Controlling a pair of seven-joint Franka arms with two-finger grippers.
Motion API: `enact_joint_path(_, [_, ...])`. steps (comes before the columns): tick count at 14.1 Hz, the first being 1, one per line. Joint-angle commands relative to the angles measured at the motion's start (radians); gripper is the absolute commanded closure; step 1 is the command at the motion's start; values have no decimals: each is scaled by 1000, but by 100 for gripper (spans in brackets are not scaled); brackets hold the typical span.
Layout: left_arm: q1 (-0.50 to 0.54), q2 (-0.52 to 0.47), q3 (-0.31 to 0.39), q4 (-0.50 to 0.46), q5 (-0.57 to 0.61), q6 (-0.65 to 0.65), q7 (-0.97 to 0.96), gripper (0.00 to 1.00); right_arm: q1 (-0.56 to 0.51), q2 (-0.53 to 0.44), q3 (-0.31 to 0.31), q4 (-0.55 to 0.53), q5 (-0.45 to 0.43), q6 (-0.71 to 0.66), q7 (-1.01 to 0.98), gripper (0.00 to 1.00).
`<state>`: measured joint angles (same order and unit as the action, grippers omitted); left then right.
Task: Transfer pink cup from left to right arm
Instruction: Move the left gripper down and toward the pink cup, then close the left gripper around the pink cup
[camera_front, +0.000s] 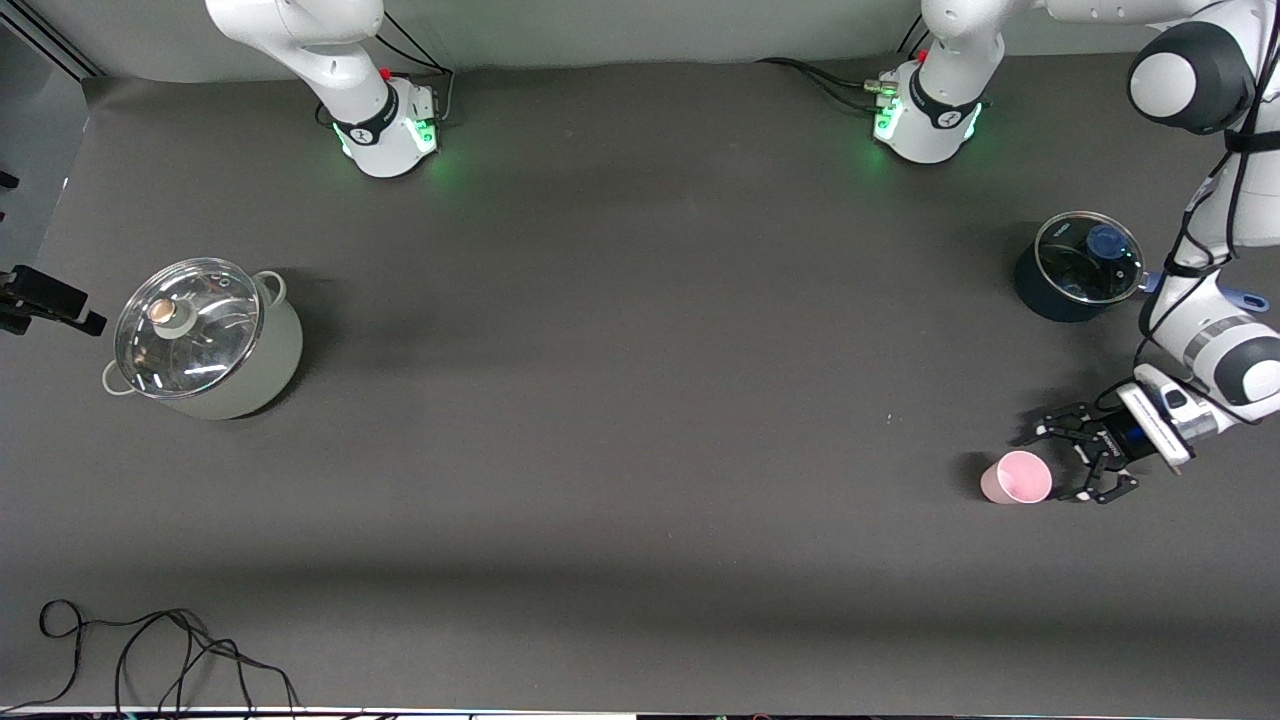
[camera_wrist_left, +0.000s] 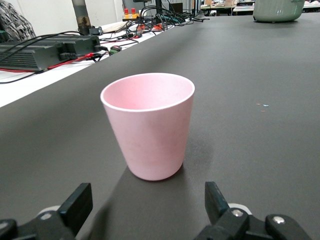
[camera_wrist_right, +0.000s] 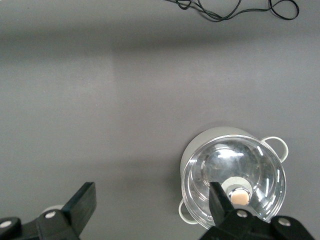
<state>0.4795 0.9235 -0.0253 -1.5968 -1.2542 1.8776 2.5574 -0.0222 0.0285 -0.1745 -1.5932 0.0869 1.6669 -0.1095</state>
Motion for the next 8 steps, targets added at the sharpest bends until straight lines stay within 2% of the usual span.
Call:
enact_joint_path(1, [-6, -9, -21, -38, -42, 37, 29, 0, 1, 7, 0, 27, 14, -19, -6, 0])
enact_joint_path(8, [-30, 11, -39, -46, -103, 44, 21, 0, -5, 5, -2, 25, 16, -19, -12, 0])
